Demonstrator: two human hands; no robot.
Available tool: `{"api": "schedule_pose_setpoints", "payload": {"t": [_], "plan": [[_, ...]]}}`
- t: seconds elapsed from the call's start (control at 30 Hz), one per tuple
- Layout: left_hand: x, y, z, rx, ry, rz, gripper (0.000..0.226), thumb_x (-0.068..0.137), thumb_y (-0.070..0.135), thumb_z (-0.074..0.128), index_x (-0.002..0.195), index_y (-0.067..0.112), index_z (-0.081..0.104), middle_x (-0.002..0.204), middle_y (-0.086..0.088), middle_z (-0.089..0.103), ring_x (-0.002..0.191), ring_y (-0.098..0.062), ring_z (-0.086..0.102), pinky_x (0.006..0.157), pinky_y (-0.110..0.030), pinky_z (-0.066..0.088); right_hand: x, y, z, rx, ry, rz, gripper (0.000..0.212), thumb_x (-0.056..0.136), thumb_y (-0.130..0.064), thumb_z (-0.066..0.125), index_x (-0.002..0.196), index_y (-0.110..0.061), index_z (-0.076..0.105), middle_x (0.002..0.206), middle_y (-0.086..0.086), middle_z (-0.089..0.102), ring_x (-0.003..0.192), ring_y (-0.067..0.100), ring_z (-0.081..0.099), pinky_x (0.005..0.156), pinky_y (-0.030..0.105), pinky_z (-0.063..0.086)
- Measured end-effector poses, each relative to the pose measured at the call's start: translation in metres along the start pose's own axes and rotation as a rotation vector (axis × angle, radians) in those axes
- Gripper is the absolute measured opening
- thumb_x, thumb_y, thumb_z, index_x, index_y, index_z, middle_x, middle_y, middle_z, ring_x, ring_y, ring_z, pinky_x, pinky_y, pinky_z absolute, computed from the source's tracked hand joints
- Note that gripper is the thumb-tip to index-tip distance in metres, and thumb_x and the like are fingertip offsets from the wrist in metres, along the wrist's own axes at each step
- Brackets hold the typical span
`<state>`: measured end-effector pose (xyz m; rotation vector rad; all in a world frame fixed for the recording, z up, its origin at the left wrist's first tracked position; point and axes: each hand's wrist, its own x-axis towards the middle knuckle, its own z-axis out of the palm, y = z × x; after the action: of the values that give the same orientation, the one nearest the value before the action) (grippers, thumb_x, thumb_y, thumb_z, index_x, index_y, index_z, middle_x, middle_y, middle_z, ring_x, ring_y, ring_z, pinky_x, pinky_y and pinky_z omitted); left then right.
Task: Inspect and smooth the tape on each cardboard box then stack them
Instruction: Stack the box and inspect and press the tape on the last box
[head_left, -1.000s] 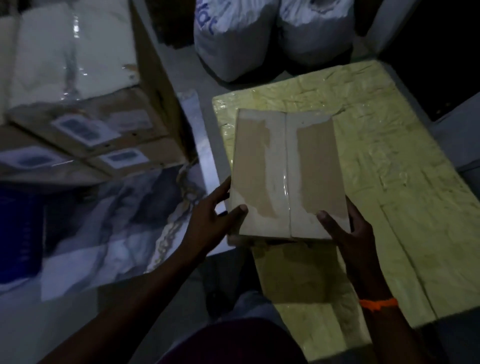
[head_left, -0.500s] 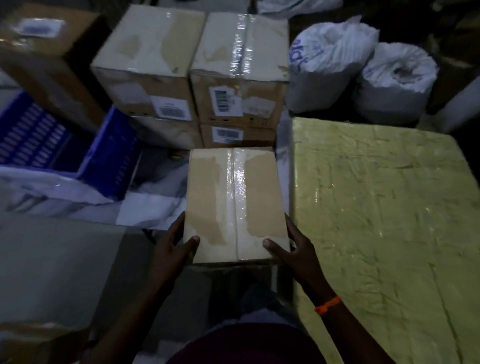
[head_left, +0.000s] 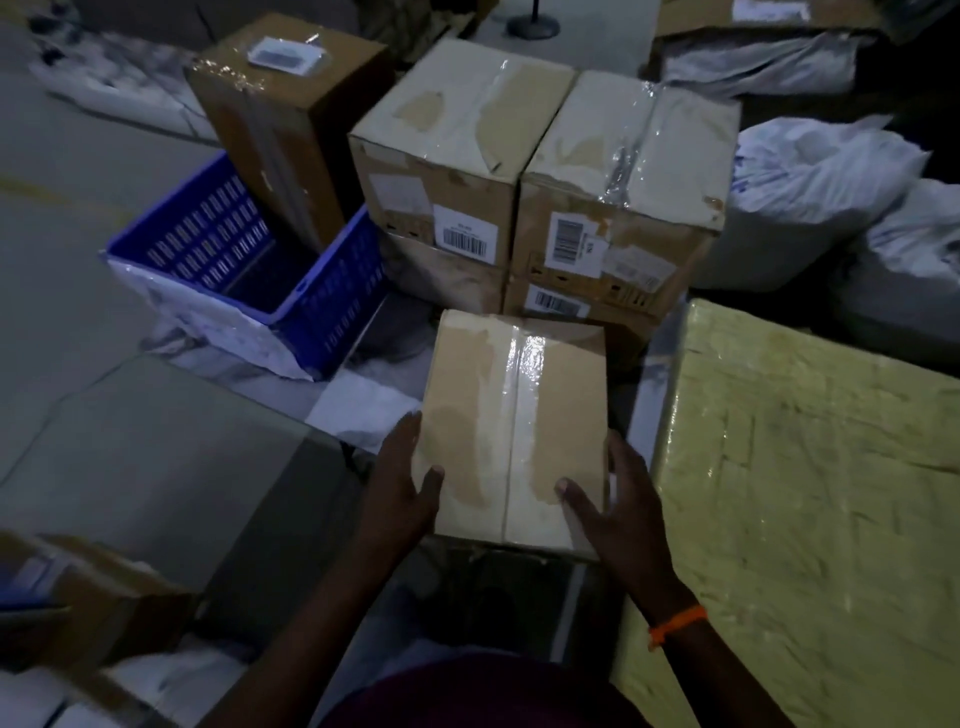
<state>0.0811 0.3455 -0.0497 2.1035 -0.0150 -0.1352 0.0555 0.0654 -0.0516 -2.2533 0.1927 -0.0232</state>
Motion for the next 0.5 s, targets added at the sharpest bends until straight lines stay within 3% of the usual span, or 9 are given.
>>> {"api": "schedule_pose_setpoints", "payload": {"t": [0.07, 0.17, 0.27, 0.33, 0.5], "plan": [[0.014, 0.009, 0.005, 0.147, 0.045, 0.083, 0.062, 0.099, 0.042, 0.054, 0.153, 0.015, 0.041, 0.156, -0.006, 0.045, 0.145, -0.017, 0.039, 0.117, -0.044, 0.037, 0.019, -0.01, 0.008, -0.082, 0.016, -0.053, 0.085, 0.095, -0.062, 0.059, 0.161, -0.018, 0.03, 0.163, 0.008, 0.035, 0.146, 0.025, 0.04, 0.115, 0.043, 0.041], [0.048, 0.022, 0.015, 0.341, 0.075, 0.189, 0.061, 0.098, 0.04, 0.054, 0.153, 0.014, 0.043, 0.158, -0.01, 0.042, 0.148, -0.019, 0.032, 0.12, -0.043, 0.029, 0.055, -0.028, 0.021, -0.194, 0.04, -0.18, 0.078, 0.097, -0.057, 0.055, 0.158, -0.011, 0.037, 0.167, 0.011, 0.03, 0.153, 0.028, 0.031, 0.121, 0.049, 0.036], [0.083, 0.023, 0.022, 0.474, 0.003, 0.203, 0.061, 0.1, 0.043, 0.053, 0.153, 0.016, 0.042, 0.162, -0.009, 0.037, 0.152, -0.026, 0.027, 0.122, -0.053, 0.028, 0.081, -0.042, 0.026, -0.257, 0.03, -0.18, 0.074, 0.099, -0.043, 0.065, 0.158, -0.008, 0.038, 0.168, 0.014, 0.027, 0.157, 0.027, 0.021, 0.126, 0.043, 0.022], [0.098, 0.023, 0.024, 0.557, -0.075, 0.185, 0.062, 0.103, 0.045, 0.05, 0.156, 0.018, 0.037, 0.166, -0.01, 0.028, 0.155, -0.03, 0.019, 0.123, -0.056, 0.023, 0.092, -0.044, 0.027, -0.292, 0.033, -0.183, 0.073, 0.099, -0.042, 0.065, 0.158, -0.008, 0.038, 0.167, 0.016, 0.029, 0.157, 0.03, 0.02, 0.127, 0.047, 0.022], [0.126, 0.023, 0.019, 0.724, -0.201, 0.254, 0.072, 0.1, 0.062, 0.022, 0.161, 0.025, 0.024, 0.171, -0.006, 0.012, 0.158, -0.029, 0.005, 0.124, -0.06, 0.01, 0.109, -0.037, 0.027, -0.401, -0.036, -0.169, 0.078, 0.099, -0.062, 0.041, 0.158, -0.011, 0.037, 0.167, 0.015, 0.028, 0.156, 0.031, 0.021, 0.125, 0.058, 0.022]]}}
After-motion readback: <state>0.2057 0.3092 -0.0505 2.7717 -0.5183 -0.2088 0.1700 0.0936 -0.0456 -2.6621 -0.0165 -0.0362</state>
